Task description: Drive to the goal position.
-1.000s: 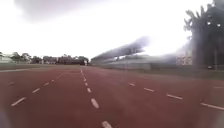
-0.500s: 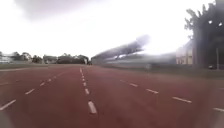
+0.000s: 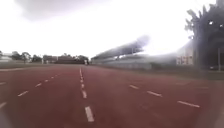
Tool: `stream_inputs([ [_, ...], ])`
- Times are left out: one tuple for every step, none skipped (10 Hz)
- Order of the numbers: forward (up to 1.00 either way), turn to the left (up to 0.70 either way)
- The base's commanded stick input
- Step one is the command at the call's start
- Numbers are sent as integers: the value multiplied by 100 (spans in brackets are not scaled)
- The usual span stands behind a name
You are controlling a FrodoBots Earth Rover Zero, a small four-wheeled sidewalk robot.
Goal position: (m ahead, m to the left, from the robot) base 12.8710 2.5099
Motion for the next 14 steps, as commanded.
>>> stream_inputs([
  [45,0],
  [45,0],
  [45,0],
  [45,0],
  [45,0],
  [45,0],
  [45,0],
  [45,0],
  [45,0],
  [45,0],
  [45,0],
  [45,0],
  [45,0],
  [45,0],
])
